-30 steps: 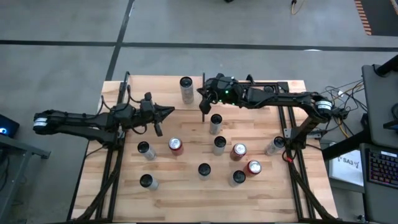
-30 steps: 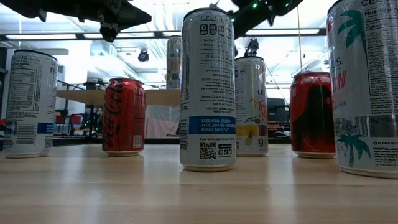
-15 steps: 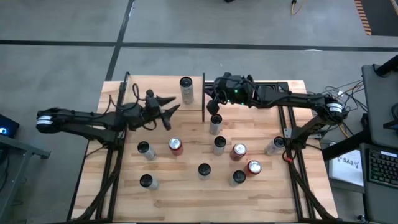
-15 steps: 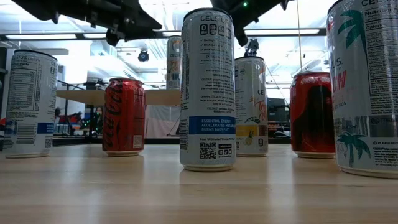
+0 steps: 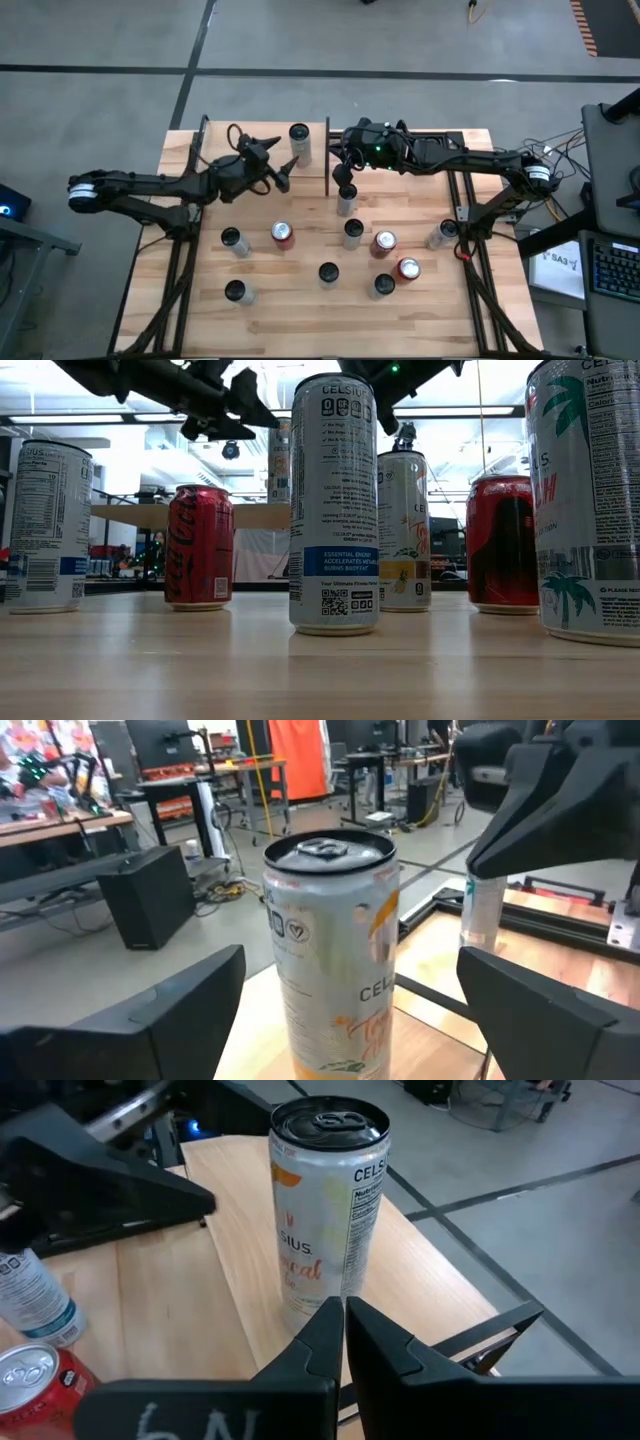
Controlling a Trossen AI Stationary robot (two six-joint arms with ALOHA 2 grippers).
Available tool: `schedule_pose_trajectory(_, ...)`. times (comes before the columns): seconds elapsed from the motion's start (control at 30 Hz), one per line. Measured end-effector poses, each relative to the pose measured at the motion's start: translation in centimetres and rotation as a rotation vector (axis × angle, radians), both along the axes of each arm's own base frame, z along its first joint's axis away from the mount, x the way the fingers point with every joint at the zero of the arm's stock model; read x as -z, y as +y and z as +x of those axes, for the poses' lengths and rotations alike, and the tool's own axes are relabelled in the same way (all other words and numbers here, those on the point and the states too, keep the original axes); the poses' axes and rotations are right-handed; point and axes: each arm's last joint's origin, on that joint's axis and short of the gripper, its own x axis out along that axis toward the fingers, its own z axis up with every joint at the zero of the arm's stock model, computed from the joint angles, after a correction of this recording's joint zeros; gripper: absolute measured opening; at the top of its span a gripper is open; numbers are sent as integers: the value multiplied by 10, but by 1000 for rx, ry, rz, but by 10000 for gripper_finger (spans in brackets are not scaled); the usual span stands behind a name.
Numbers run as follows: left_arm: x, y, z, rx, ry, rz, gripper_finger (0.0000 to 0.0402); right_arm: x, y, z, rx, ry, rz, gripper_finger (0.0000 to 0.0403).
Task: Place canned beverage on shelf
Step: Put the top right white yellow soda can on the shelf
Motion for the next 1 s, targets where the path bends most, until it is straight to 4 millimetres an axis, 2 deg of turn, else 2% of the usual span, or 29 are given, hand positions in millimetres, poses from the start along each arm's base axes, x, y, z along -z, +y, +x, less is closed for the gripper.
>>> schedule_pose_trajectory(0.2,7,10,6,22,14,-12,350,1,0,0,0,13,3,9)
schedule_pose_trajectory(1.0,23,21,25,3,-5,2,350,1,0,0,3,11,6,9)
